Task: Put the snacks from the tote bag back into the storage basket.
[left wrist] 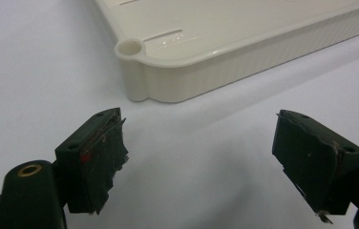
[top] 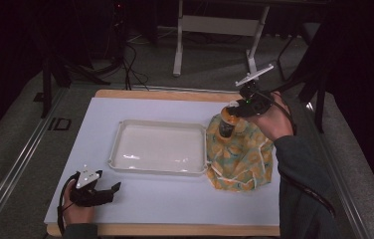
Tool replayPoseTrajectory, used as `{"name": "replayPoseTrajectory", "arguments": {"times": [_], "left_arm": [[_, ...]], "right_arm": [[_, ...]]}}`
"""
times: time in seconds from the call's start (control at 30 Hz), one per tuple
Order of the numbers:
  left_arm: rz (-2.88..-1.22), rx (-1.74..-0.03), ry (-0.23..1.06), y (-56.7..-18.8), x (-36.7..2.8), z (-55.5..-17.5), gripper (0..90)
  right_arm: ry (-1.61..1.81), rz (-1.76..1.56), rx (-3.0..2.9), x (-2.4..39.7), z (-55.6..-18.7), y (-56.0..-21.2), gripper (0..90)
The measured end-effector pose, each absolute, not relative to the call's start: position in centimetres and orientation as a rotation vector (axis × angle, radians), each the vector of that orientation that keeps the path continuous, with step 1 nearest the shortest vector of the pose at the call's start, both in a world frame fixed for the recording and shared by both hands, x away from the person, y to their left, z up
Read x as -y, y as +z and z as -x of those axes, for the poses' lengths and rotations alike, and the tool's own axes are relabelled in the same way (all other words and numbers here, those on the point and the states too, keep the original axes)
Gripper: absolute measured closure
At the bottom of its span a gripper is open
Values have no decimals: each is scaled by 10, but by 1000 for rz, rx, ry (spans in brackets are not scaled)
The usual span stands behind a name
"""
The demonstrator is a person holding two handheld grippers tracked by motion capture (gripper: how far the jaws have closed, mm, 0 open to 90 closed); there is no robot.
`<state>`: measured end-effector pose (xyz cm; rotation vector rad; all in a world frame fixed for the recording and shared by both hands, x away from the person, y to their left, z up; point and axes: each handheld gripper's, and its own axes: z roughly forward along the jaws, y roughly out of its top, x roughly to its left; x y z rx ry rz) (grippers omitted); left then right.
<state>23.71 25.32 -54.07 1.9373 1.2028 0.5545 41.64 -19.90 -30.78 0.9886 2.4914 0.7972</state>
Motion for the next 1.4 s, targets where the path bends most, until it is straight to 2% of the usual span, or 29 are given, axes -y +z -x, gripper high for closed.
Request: {"name": "replayPoseTrajectory", "arguments": {"times": [1.4], "left_arm": [[-1938, -1201, 553, -541, -253, -237, 185]], "right_arm": [[844, -880, -2523, 162, -404, -304, 588]]}}
